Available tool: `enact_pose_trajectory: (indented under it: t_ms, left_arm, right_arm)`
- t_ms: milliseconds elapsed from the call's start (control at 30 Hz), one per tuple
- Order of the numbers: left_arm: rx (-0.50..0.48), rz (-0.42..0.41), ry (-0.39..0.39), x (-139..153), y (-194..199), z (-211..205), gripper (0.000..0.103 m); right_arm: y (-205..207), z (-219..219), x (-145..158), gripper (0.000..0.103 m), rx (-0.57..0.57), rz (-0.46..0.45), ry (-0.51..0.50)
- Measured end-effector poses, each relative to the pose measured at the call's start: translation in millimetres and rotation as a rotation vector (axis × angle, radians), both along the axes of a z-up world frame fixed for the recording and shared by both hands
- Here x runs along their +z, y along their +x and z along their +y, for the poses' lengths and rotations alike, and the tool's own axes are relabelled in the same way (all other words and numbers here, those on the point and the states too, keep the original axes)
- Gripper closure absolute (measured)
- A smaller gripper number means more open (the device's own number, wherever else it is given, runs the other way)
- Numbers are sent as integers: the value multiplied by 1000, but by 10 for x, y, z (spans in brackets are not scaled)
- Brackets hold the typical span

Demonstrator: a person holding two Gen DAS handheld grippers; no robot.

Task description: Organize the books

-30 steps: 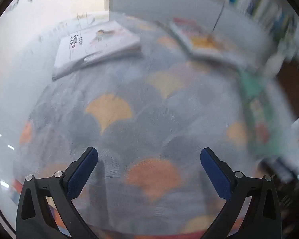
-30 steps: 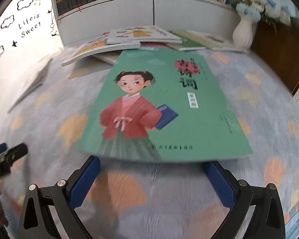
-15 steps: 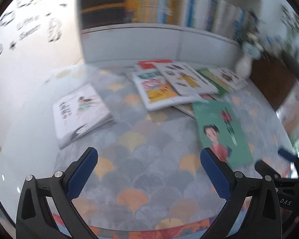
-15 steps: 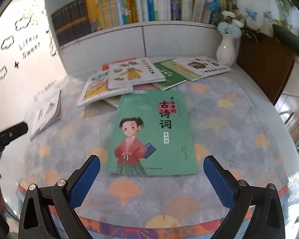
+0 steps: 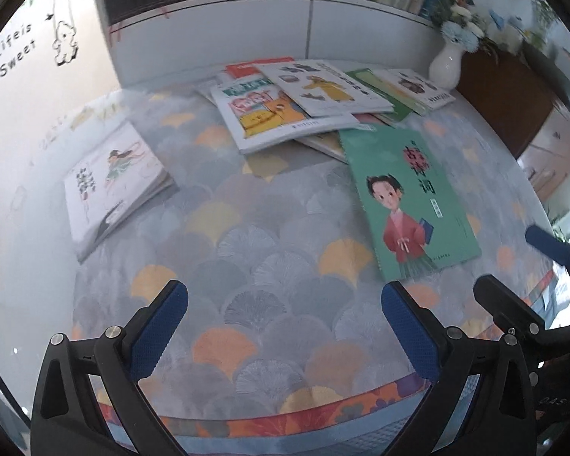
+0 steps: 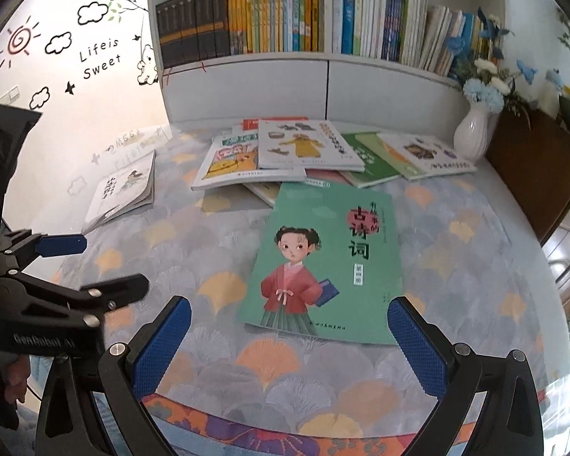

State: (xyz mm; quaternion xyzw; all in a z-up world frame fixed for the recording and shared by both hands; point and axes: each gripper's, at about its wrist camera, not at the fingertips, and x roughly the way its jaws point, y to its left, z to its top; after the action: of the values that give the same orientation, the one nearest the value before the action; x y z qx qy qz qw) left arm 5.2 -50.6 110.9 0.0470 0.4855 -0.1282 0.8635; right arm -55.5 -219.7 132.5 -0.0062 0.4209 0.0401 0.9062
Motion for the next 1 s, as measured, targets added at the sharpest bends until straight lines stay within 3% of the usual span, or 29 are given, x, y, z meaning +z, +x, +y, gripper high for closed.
enact_pose_trajectory:
  t_ms: [133, 233, 333, 433, 500, 567, 633, 733, 900, 1000]
  left_arm:
    - [25, -69, -53, 193, 42, 23, 1]
    - [18, -21, -69, 140, 123, 5, 1]
    - [-9, 3, -53, 109, 129, -30, 1]
    - [-38, -46, -65, 209, 44, -32, 1]
    - [-59, -76, -66, 265, -3, -32, 1]
    - [-75, -98, -69, 306, -29, -20, 1]
    - [-84, -111, -75, 340, -32, -11, 1]
    - [-85, -127, -84, 376, -24, -2, 1]
    - [-54, -163, -89, 427, -16, 87, 1]
    - [-19, -195, -80, 491, -49, 166, 1]
  right_arm:
    - [-44, -50, 77, 0, -38, -2, -8]
    - [-70, -145, 174, 0, -62, 4, 22]
    - [-112, -392, 310, 0, -159, -7, 195]
    - [-293, -746, 376, 0, -271, -22, 545]
    - [-379, -912, 378, 0, -357, 7, 658]
    - [-432, -991, 410, 0, -414, 28, 654]
    - [-505, -1019, 510, 0, -424, -11, 635]
    - [-557, -961, 663, 0, -415, -53, 540]
    - [-519, -660, 904, 0, -312, -187, 345]
    - [-396, -467, 935, 0, -229, -197, 278]
